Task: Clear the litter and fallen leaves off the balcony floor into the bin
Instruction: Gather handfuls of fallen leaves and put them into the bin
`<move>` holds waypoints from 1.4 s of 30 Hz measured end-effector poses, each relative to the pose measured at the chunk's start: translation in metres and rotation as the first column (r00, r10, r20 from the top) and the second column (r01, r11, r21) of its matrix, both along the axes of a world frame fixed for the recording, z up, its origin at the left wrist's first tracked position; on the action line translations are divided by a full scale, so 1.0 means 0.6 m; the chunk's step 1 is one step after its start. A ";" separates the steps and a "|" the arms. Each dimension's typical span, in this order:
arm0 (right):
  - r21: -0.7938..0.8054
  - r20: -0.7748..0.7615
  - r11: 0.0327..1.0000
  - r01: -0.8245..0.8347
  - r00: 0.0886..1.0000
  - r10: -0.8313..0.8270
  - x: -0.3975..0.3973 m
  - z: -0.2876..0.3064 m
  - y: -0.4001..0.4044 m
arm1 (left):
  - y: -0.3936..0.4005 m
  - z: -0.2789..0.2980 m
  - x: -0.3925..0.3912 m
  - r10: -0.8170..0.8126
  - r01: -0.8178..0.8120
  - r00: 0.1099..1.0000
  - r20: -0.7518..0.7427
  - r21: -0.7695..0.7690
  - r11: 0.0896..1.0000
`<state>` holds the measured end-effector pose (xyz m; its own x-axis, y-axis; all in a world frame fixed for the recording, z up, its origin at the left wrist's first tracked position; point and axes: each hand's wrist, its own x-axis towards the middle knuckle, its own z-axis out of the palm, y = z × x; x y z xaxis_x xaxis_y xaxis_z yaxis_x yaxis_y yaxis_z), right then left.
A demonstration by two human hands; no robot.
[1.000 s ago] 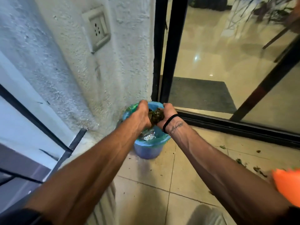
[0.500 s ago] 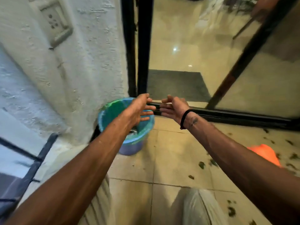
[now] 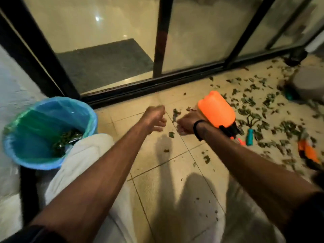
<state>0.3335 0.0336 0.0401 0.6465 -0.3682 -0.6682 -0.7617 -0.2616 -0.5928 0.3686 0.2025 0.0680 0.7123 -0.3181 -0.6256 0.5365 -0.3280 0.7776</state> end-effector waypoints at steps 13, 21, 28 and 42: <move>-0.235 -0.131 0.870 0.433 0.873 -0.469 -0.296 -0.230 -0.167 | -0.066 -0.290 -0.084 -0.001 0.068 0.987 -0.162 0.414 0.908; -0.178 0.005 0.883 0.434 0.898 -0.441 -0.207 -0.284 -0.158 | -0.213 -0.304 -0.055 -0.156 0.173 0.974 -0.163 0.099 0.980; -0.225 0.302 0.720 0.657 0.749 -0.589 -0.109 -0.250 -0.207 | -0.204 -0.308 0.110 -0.187 0.016 0.821 0.540 0.306 0.952; -0.679 0.322 0.732 0.053 0.918 0.232 0.115 -0.299 -0.176 | -0.143 -0.372 0.132 -0.831 0.476 0.225 0.508 0.687 0.549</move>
<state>0.4025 -0.0721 -0.1392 0.8366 -0.5475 0.0178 -0.4798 -0.7480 -0.4586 0.4480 0.1170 -0.1551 0.5408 -0.8214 -0.1812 -0.6968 -0.5581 0.4506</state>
